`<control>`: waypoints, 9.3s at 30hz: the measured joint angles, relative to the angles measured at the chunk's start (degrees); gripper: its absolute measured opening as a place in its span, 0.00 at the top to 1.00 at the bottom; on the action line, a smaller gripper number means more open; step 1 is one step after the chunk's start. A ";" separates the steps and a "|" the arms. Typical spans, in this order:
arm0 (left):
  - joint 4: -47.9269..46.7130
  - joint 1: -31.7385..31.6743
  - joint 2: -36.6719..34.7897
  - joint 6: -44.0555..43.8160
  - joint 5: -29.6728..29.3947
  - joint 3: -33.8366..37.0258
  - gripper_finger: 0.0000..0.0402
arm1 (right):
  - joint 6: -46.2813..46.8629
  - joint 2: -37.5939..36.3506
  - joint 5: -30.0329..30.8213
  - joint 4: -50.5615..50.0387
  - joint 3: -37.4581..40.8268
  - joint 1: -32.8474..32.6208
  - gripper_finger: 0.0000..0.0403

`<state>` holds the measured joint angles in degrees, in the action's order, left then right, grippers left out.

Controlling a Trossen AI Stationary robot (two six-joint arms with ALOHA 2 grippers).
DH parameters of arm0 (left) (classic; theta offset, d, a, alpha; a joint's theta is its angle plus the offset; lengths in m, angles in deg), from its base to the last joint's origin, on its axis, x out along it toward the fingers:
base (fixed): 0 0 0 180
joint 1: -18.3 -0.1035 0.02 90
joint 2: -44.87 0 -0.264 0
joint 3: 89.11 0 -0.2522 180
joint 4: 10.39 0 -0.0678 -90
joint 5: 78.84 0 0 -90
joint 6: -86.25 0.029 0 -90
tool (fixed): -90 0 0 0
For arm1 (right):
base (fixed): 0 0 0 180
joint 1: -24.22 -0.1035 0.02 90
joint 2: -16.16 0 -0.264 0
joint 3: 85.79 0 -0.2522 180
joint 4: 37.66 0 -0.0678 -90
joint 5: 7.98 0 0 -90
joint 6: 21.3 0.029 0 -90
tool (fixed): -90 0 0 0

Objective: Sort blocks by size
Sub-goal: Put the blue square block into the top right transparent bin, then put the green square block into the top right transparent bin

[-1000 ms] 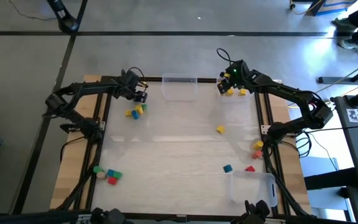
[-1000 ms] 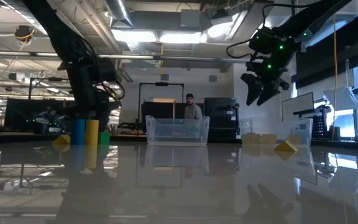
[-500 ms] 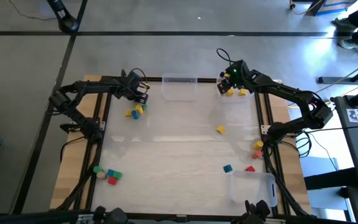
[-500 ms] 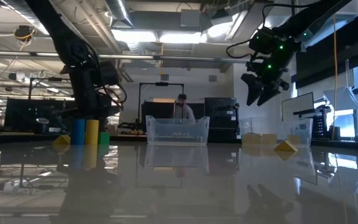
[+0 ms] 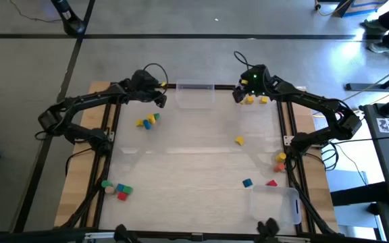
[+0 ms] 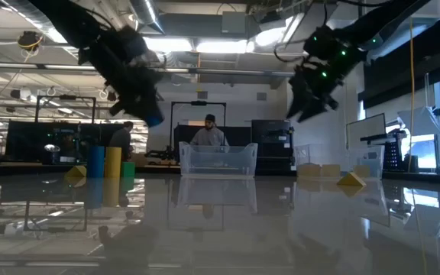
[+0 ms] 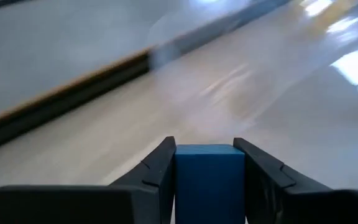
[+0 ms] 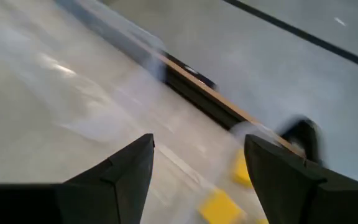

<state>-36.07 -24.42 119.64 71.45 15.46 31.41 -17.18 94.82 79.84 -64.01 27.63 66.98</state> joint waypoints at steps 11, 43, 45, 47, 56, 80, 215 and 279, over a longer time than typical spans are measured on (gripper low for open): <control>16.27 8.34 -1.91 -4.17 12.61 -0.01 0.68 | -14.39 0.00 -2.77 21.00 0.00 -17.71 0.38; 38.18 20.68 -1.80 -10.32 12.88 0.00 0.68 | -46.40 14.08 1.98 57.13 -2.47 -33.07 0.38; 38.39 20.68 -1.80 -10.48 12.88 0.00 0.68 | -48.03 14.54 2.04 57.04 -3.47 -33.09 0.38; 38.56 20.71 -1.81 -11.01 12.88 0.00 0.68 | -48.10 15.43 2.08 57.22 -4.69 -33.05 0.38; 38.77 21.38 -1.82 -11.80 12.88 0.00 0.68 | -52.76 19.88 4.11 56.62 -9.83 -33.94 0.42; 36.40 19.50 -3.25 -7.92 14.20 0.02 0.43 | -49.43 19.75 3.79 53.72 -10.24 -35.50 0.67; -28.83 81.44 -11.38 -36.46 1.97 8.06 0.67 | 0.57 0.74 14.64 7.17 5.46 -32.30 0.27; -14.01 66.30 -2.62 10.76 -16.27 8.70 0.42 | 0.35 0.74 16.08 9.45 5.49 -32.26 0.27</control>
<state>-50.08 41.88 117.02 82.20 -0.81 40.11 -16.83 95.56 95.93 -54.56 33.11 34.72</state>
